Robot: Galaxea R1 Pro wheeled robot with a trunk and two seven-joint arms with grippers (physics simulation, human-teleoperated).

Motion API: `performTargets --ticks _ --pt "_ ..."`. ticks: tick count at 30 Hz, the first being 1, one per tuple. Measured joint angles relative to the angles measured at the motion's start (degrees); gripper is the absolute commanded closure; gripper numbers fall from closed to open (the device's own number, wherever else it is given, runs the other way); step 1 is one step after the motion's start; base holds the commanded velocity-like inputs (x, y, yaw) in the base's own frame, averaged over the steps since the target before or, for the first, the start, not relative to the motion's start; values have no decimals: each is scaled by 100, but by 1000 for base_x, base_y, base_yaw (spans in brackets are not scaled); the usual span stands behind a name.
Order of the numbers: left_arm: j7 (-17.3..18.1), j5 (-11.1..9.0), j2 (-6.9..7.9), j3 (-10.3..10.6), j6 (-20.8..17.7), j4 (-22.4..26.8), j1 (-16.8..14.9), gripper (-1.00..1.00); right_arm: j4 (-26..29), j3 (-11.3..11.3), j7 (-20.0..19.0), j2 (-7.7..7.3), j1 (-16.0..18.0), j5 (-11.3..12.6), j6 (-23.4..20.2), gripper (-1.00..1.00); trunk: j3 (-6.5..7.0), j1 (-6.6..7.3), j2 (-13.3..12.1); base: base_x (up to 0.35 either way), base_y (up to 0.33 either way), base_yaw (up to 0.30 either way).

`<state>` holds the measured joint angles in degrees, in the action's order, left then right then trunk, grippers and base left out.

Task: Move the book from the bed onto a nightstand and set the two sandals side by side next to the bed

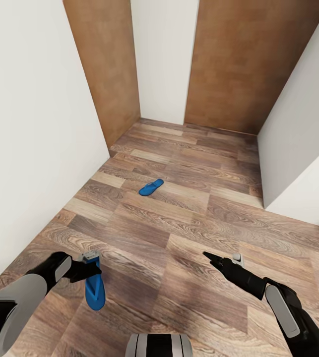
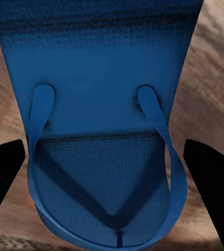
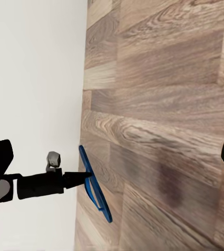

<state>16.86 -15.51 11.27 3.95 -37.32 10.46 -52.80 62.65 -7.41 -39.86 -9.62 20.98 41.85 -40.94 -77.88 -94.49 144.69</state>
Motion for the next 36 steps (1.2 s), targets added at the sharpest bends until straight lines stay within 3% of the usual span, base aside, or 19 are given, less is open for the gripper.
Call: performTargets --ticks 12,17,24,36 --pt "2 -14 70 -5 -10 -66 15 100 -38 193 7 7 0 12 40 -100 266 31 -16 0 0 0" --pt "1 -11 45 -3 -18 -68 16 100 -41 207 9 11 0 19 49 -100 377 44 -23 0 0 0" --pt "0 -9 3 6 -54 -75 16 100 -43 434 30 12 0 11 43 -100 532 62 -32 0 0 0" --pt "-11 -8 -30 11 -33 -110 16 100 -43 521 31 12 0 27 53 -100 798 93 -48 0 0 0"
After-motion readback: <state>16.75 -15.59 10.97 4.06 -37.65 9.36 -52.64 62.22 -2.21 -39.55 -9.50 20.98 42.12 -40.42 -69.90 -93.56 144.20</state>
